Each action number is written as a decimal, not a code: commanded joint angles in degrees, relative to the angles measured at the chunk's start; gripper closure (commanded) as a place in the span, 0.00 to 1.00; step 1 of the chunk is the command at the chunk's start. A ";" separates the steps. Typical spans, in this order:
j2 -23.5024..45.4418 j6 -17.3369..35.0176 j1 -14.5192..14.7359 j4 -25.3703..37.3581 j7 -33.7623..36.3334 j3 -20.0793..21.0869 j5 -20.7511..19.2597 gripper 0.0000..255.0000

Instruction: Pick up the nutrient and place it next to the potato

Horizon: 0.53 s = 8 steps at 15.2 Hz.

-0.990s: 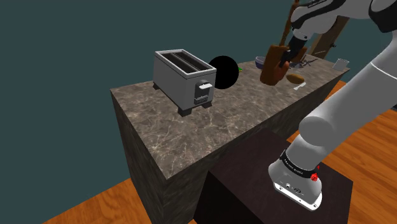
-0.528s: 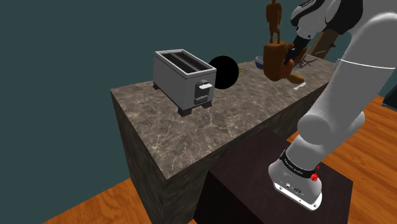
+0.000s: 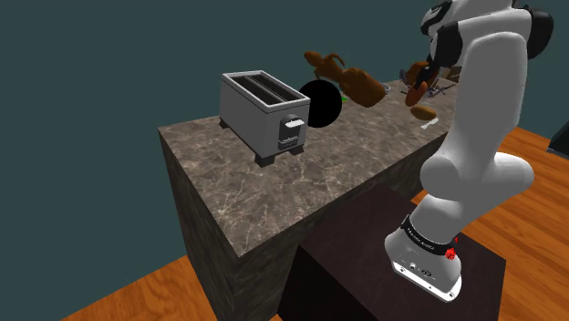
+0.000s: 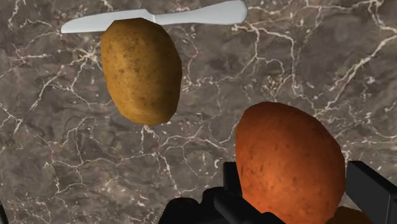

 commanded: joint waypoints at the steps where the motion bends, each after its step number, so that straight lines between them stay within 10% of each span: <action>1: 6.04 -3.91 -5.06 9.53 -0.82 1.40 2.78 1.00; 8: 8.14 -0.81 -5.76 8.23 -1.83 2.21 3.85 1.00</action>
